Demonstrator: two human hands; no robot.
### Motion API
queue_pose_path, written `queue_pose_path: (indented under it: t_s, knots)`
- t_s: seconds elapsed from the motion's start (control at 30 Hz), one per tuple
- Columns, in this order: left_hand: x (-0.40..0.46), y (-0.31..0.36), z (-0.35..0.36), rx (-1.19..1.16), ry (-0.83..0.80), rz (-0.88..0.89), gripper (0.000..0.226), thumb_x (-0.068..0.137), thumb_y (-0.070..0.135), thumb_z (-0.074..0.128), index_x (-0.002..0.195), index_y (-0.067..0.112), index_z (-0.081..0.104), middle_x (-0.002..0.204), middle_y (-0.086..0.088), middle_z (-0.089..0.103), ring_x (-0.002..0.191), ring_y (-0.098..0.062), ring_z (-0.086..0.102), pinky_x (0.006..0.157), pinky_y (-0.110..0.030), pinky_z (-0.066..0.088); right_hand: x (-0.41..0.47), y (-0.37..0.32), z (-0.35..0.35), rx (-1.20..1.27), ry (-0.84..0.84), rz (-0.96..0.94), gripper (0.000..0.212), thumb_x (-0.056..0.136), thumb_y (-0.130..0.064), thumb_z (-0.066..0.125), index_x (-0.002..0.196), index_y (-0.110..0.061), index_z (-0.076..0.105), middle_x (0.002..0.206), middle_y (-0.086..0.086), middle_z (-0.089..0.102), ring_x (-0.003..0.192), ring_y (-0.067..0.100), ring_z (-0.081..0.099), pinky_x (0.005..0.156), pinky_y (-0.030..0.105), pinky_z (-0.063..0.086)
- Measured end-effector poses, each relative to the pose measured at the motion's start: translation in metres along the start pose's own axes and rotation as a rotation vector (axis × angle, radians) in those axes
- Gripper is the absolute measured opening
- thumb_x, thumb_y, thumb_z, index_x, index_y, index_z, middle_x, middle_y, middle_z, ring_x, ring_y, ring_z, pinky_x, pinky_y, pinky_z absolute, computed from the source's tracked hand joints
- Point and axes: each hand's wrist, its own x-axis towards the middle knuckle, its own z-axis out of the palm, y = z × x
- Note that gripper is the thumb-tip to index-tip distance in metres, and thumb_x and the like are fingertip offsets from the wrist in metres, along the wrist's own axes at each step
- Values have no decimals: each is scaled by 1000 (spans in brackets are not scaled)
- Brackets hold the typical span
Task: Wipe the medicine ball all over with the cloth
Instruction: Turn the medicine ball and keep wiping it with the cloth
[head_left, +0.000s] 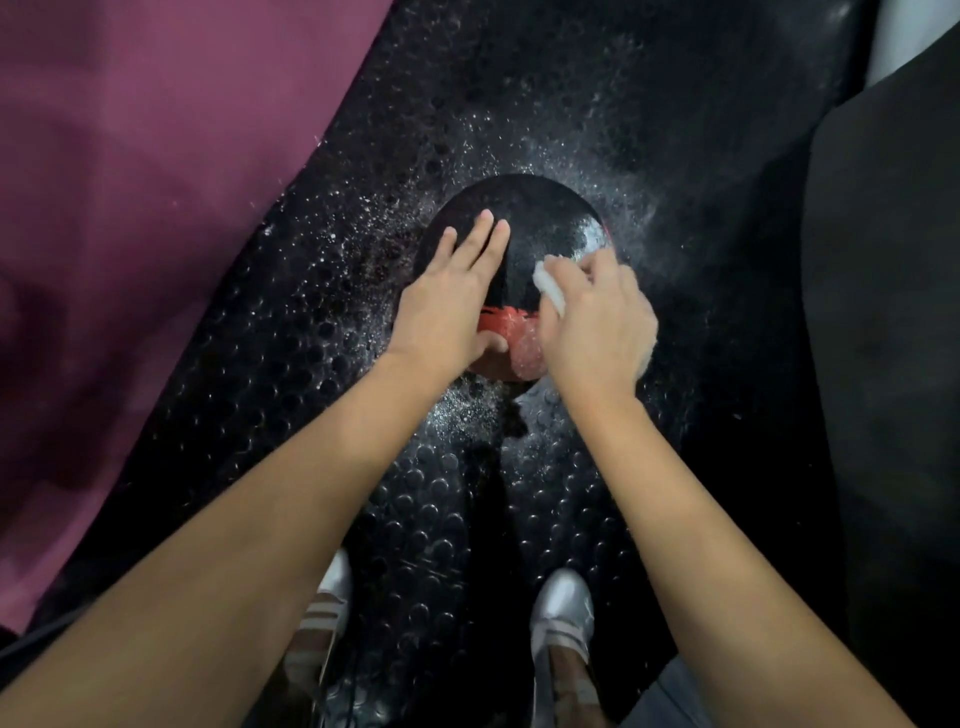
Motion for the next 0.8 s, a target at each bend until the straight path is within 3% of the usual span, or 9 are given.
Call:
queue_pose_path:
  t_s: [0.13,0.27,0.4,0.53,0.67,0.8]
  knots:
    - [2,-2,0,-23,4,-12,112,79,33,78,155,24,-4,163,10,-6,150,-20,4,107,-40,42,-28,1,5,-82,-48,-164,14,78,-17,68,92,-16,70,81,6,61,67,24,57,52,30,43]
    - [-4,-1,2,-16,-3,-6,115,77,42,75,155,25,-7,162,11,-9,150,-20,2,105,-38,45,-15,17,-3,29,-4,105,25,79,-24,50,89,-20,72,81,5,61,65,25,57,53,24,32]
    - [-2,-1,-3,-4,-35,-14,115,77,45,74,155,21,-7,163,7,-8,150,-22,4,110,-37,38,-1,5,-5,129,-69,217,16,80,-15,62,92,-18,72,84,7,61,71,27,58,55,27,31]
    - [9,2,-19,-21,-65,-21,115,72,56,73,156,18,5,163,2,6,149,-28,9,118,-39,23,-2,6,-6,160,-57,216,15,76,-11,65,89,-16,71,80,7,59,67,27,57,54,26,30]
    - [19,13,-20,-36,-119,35,121,69,55,78,155,30,-4,163,7,-5,149,-35,0,116,-51,26,-2,8,-7,175,-33,195,15,75,-12,64,87,-16,70,78,7,60,65,29,58,52,27,33]
    - [20,22,-12,-34,-128,-1,110,79,40,77,155,33,-3,162,11,-13,148,-36,-5,113,-56,29,-7,7,-2,140,-40,147,16,76,-13,69,91,-17,71,82,5,62,69,26,59,54,26,35]
